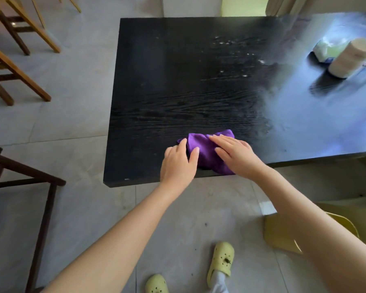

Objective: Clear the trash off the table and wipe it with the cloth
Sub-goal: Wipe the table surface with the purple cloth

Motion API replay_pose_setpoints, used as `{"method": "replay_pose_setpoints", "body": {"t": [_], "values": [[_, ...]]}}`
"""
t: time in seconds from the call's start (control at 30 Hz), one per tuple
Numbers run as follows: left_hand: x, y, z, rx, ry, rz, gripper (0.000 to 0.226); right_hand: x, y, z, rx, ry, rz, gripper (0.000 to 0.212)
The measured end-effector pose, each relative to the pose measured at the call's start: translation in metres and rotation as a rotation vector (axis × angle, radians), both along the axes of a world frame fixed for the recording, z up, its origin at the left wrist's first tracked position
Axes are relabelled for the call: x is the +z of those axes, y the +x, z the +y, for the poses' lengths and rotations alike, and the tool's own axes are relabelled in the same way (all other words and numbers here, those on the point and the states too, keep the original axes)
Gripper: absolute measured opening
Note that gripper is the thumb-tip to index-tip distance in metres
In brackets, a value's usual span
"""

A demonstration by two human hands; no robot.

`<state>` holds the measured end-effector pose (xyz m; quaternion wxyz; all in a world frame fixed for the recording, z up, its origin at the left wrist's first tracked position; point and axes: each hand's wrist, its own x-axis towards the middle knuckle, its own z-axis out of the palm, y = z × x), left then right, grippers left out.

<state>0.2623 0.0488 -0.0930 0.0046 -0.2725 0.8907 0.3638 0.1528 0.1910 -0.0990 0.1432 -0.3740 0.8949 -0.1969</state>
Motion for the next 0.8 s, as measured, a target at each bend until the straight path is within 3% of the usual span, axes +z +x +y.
{"method": "replay_pose_setpoints", "body": {"t": [0.07,0.17,0.23,0.4,0.5,0.63,0.73,0.8], "values": [[0.006,-0.026,0.008,0.002,0.001,-0.026,0.045,-0.002,-0.01,0.019,-0.017,0.112,0.134,0.044],[0.009,-0.055,0.02,-0.052,-0.061,-0.103,0.04,-0.001,-0.016,0.036,-0.083,0.199,0.154,0.051],[0.01,-0.071,0.027,-0.057,-0.035,-0.132,0.043,0.005,-0.024,0.042,-0.139,0.225,0.101,0.063],[0.01,-0.106,0.037,0.059,0.253,-0.24,0.07,0.016,-0.045,0.05,-0.271,0.347,-0.094,0.081],[0.011,-0.119,0.046,0.086,0.414,-0.302,0.057,0.028,-0.06,0.063,-0.336,0.28,-0.254,0.058],[0.021,-0.138,0.068,0.008,0.751,-0.189,0.019,0.053,-0.082,0.103,-0.447,-0.012,-0.61,0.027],[0.033,-0.156,0.085,-0.059,0.864,-0.077,0.017,0.071,-0.101,0.141,-0.462,-0.18,-0.756,0.02],[0.041,-0.169,0.099,-0.108,0.924,-0.019,0.021,0.08,-0.113,0.161,-0.476,-0.237,-0.73,0.019]]}}
